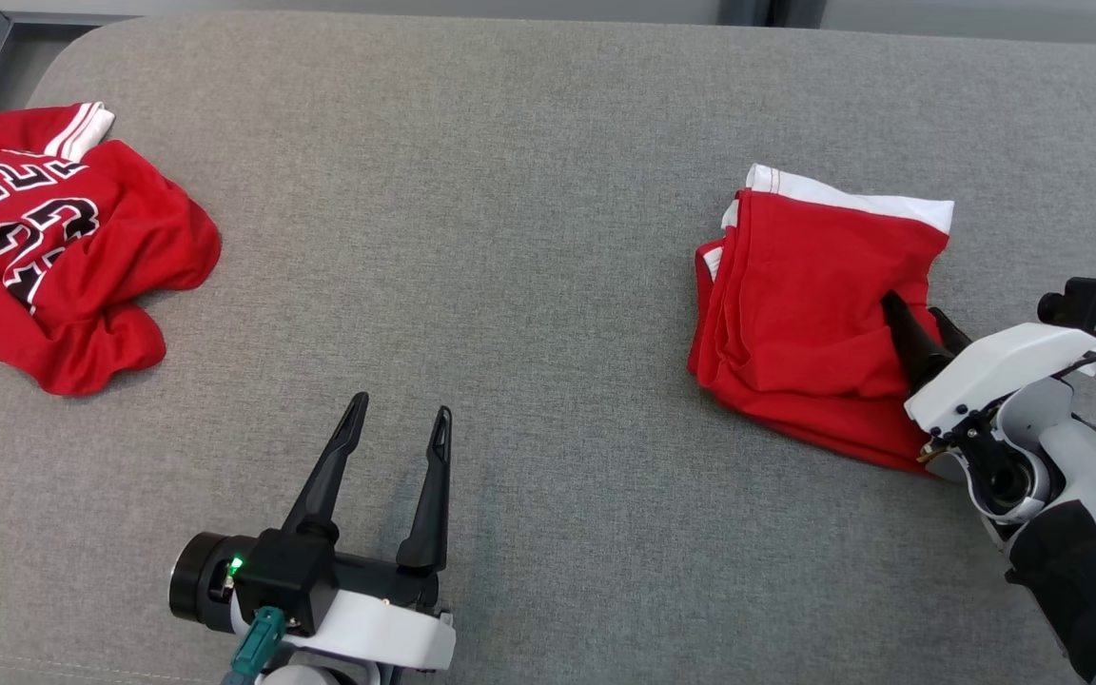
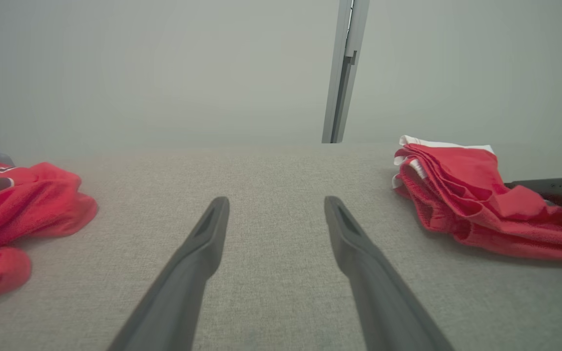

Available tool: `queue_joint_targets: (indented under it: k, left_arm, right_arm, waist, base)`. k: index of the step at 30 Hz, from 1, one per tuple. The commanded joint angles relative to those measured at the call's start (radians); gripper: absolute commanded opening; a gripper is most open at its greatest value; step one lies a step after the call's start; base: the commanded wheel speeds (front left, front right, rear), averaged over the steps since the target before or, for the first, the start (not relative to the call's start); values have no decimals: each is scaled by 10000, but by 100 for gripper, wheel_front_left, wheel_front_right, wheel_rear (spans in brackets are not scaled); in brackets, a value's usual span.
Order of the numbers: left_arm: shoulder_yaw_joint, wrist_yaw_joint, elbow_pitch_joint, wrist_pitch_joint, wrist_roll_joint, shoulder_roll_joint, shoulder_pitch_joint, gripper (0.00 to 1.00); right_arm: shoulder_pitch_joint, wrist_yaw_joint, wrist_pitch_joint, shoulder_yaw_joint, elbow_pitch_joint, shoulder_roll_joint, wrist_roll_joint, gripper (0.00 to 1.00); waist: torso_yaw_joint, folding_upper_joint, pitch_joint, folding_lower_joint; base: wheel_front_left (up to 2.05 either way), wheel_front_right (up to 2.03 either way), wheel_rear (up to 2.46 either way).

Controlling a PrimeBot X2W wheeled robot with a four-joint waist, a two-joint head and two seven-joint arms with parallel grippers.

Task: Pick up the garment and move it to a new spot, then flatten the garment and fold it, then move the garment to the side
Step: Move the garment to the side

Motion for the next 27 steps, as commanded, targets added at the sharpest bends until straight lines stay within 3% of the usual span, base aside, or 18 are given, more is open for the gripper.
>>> queue_joint_targets:
  k: [1,9,17,27]
  left_arm:
    - [2,81,10,-40,-53,32,-180,100]
    - [94,122,-151,-40,47,30,-114,100]
    - [270,-204,-471,-40,427,44,-398,100]
    - [330,-563,-880,-39,992,337,-934,100]
  right_arm:
    - [352,11,91,366,44,304,143,0]
    - [70,17,-1088,1260,-355,-342,-329,0]
    - [-956,17,-2094,1983,-128,-677,-1716,0]
    - [-992,16,-2111,-287,-910,-195,-4301,0]
  waist:
    - [11,0,2,0]
    - [-185,0,-8,0]
    - [-1102,0,325,0]
    - [-2739,0,840,0]
  base:
    - [0,0,0]
    - [0,0,0]
    - [0,0,0]
    - [0,0,0]
